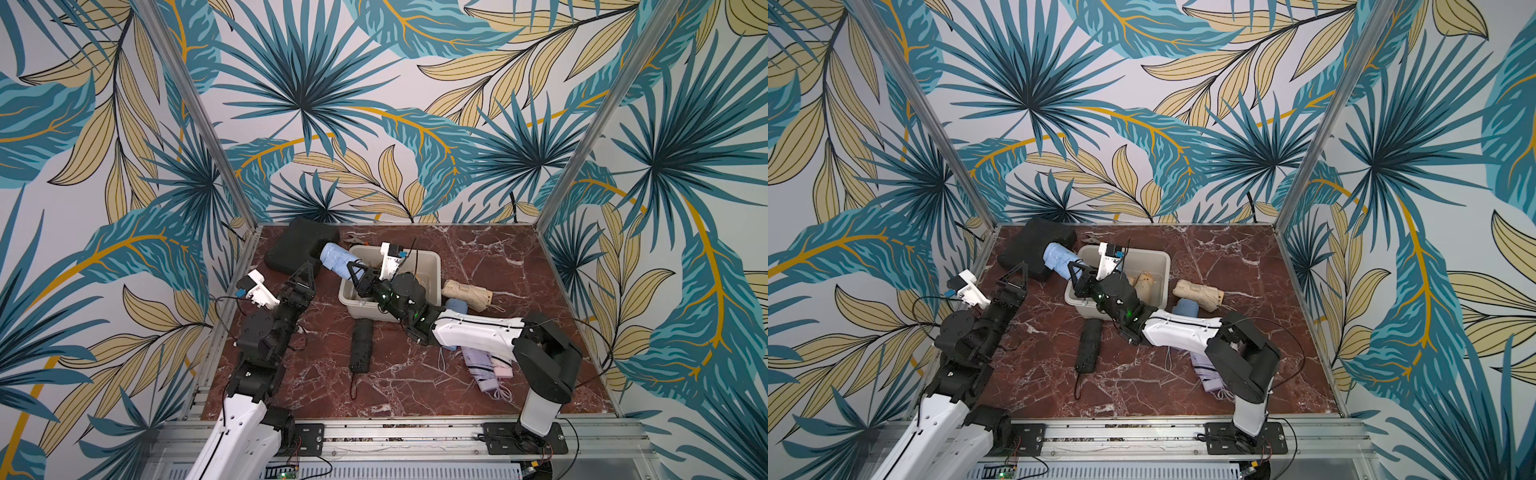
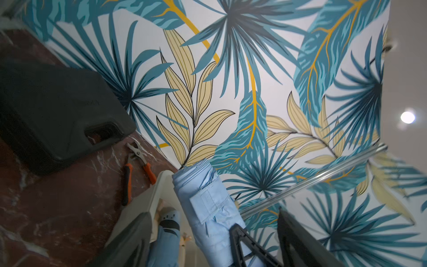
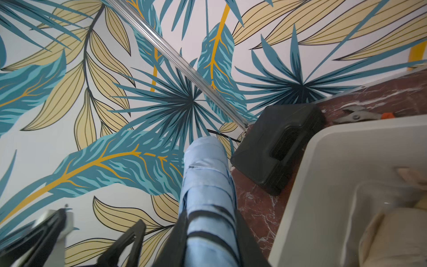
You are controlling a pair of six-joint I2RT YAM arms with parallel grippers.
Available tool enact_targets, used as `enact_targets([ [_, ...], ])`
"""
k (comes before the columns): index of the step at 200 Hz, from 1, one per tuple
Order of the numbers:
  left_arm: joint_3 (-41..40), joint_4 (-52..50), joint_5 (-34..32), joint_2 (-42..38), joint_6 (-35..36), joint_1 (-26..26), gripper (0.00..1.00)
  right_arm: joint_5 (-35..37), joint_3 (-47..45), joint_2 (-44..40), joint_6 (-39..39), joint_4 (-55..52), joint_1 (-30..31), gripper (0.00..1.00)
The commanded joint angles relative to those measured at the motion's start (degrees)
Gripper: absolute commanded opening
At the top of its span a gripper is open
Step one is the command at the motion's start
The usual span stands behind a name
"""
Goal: Put the umbrella into the storage box
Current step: Pick up the umbrella from the center of the board.
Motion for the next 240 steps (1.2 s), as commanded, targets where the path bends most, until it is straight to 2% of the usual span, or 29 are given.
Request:
enact_targets([
  [1, 5.7, -11.2, 8.3, -0.1, 27.1, -0.1, 0.88, -2.8, -0.7, -6.7, -10.9, -8.6, -1.1, 0.02],
  [22, 9.1, -16.2, 15.6, 1.8, 40.1, -0.1, 0.88, -8.5, -1.7, -10.5, -17.3, -16.1, -3.1, 0.0],
  [43, 13.7, -23.8, 20.7, 3.7, 51.9, -0.1, 0.86, -18.2, -0.5, -13.8, -23.9, -26.2, -5.6, 0.0],
  [59, 15.6, -28.7, 24.7, 4.4, 60.0, -0.1, 0.84, -24.9, 2.6, -16.0, -32.9, -38.5, -5.8, 0.0],
  [86, 17.7, -34.3, 31.1, 5.3, 71.5, -0.1, 0.84, -32.3, 6.0, -18.2, -41.9, -53.1, -5.8, 0.03],
  [111, 18.7, -39.4, 39.5, 5.9, 80.1, -0.1, 0.9, -37.4, 6.9, -20.1, -47.7, -59.4, -5.9, 0.04],
  [137, 20.3, -45.0, 49.3, 8.3, 83.9, -0.1, 0.96, -41.7, 8.9, -20.5, -53.2, -65.3, -5.8, 0.04],
  [165, 21.2, -48.2, 58.0, 12.5, 81.9, -0.2, 0.97, -44.4, 10.6, -20.3, -56.0, -67.7, -5.6, 0.04],
  [209, 21.8, -48.9, 59.5, 18.3, 80.1, -0.4, 0.88, -49.6, 10.7, -19.7, -57.6, -65.1, -5.2, 0.04],
  [240, 23.8, -53.6, 60.4, 21.9, 83.1, -0.9, 0.81, -50.1, 12.3, -18.0, -58.1, -63.9, -5.0, 0.04],
])
